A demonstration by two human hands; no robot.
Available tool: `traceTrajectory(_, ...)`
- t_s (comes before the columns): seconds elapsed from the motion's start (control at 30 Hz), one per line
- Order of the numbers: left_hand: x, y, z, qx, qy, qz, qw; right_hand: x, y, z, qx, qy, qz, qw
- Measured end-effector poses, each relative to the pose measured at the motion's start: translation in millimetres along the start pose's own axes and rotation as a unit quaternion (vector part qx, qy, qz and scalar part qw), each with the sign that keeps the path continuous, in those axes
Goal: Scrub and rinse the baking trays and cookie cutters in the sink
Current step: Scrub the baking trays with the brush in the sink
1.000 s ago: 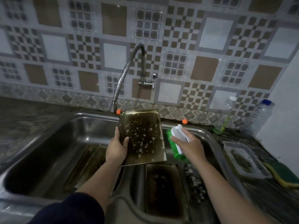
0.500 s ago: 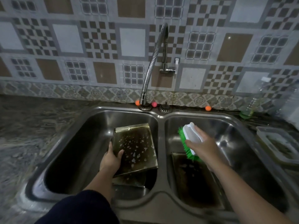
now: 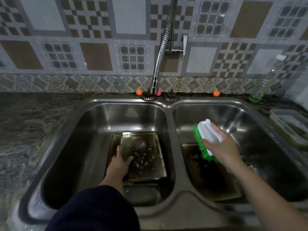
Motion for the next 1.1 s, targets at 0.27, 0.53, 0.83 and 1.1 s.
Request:
traceTrajectory(0.27, 0.4, -4.7, -1.7, -0.006, -0.04, -0.006, 0.999, 5.3, 0.1, 14.4, -0.017, -0.012, -0.002, 1.0)
traceTrajectory(0.53, -13.4, 28.9, -36.2, 0.117, 0.067, 0.013, 0.991, 17.1, 14.9, 15.0, 0.024, -0.056, 0.032, 0.998)
traceTrajectory(0.83, -63.1, 192.9, -22.7, 0.036, 0.171, 0.125, 0.977, 41.9, 31.9, -38.9, 0.023, -0.08, 0.07, 0.994)
traceTrajectory(1.1, -112.5, 265.4, 94.1, -0.04, 0.077, 0.142, 0.986, 85.8, 37.0, -117.5, -0.01, -0.067, 0.005, 0.998)
Point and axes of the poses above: each hand's wrist, its own x-axis towards the middle knuckle, its own z-axis out of the palm, y = z × x, the point moved 10 cm from there along x, towards the middle knuckle, and after that the axes turned 3 degrees about y, right-handed, at the moved point
